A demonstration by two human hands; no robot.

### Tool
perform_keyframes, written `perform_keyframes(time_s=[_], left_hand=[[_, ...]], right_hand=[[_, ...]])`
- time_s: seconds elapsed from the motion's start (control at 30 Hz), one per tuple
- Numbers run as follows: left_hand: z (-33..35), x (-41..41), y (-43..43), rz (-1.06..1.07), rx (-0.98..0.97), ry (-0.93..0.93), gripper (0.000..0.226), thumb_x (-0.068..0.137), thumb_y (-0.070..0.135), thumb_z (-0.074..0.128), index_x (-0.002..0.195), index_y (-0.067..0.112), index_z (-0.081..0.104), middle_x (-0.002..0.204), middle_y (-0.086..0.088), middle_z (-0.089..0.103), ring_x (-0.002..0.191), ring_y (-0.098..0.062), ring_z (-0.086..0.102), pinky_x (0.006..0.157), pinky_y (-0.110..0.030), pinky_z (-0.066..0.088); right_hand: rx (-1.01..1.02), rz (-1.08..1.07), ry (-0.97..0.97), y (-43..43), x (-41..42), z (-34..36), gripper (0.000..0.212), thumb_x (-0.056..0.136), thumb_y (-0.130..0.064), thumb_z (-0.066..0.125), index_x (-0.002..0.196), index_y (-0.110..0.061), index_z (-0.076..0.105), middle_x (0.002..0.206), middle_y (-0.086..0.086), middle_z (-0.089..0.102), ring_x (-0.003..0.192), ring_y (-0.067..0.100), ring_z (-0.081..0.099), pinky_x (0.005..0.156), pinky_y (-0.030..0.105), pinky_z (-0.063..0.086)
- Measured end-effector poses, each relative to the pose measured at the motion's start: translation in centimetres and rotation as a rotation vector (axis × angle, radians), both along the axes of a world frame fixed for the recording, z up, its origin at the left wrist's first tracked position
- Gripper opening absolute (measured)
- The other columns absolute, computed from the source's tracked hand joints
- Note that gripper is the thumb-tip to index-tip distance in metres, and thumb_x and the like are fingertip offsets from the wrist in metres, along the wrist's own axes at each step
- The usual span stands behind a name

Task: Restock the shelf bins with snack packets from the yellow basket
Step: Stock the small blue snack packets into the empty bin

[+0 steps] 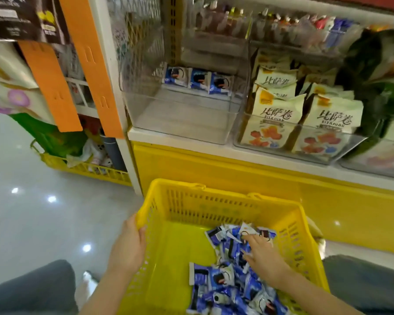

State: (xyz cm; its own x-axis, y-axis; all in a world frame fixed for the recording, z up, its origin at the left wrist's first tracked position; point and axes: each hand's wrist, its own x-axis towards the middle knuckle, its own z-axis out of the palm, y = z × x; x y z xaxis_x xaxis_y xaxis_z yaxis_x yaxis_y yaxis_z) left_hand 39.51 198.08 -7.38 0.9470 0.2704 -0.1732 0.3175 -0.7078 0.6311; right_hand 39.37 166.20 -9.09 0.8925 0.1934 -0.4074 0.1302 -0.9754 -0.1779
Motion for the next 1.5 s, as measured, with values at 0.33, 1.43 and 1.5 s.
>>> perform_keyframes(time_s=[0.33, 1.43, 1.5], left_hand=[[-1.6, -0.4, -0.1, 0.117, 0.091, 0.028, 0.025, 0.098, 0.024, 0.038, 0.112, 0.006, 0.047, 0.101, -0.027, 0.062, 0.092, -0.045, 0.059, 0.068, -0.041, 0.039], [0.7, -5.8, -10.6, -0.096, -0.828, 0.307, 0.022, 0.087, 0.019, 0.063, 0.107, 0.017, 0.054, 0.107, -0.001, 0.065, 0.081, -0.003, 0.067, 0.064, -0.017, 0.053], [0.5, -5.7, -10.7, -0.056, -0.82, 0.31, 0.023, 0.087, 0.016, 0.064, 0.107, 0.017, 0.053, 0.105, -0.002, 0.064, 0.082, -0.005, 0.066, 0.064, -0.019, 0.055]], right_hand=[[-0.241, -0.083, 0.136, -2.9, -1.6, -4.8, 0.074, 0.089, -0.048, 0.056, 0.145, -0.014, 0.023, 0.147, 0.003, 0.034, 0.134, 0.023, 0.032, 0.108, 0.03, 0.029], [0.331, -0.428, 0.428, -4.5, -6.0, -4.3, 0.072, 0.082, -0.02, 0.072, 0.139, -0.007, 0.032, 0.141, 0.012, 0.038, 0.129, 0.025, 0.042, 0.103, 0.028, 0.039], [0.234, -0.368, 0.437, -4.9, -6.5, -5.4, 0.082, 0.077, -0.025, 0.076, 0.142, -0.01, 0.028, 0.141, 0.012, 0.035, 0.128, 0.024, 0.041, 0.098, 0.023, 0.038]])
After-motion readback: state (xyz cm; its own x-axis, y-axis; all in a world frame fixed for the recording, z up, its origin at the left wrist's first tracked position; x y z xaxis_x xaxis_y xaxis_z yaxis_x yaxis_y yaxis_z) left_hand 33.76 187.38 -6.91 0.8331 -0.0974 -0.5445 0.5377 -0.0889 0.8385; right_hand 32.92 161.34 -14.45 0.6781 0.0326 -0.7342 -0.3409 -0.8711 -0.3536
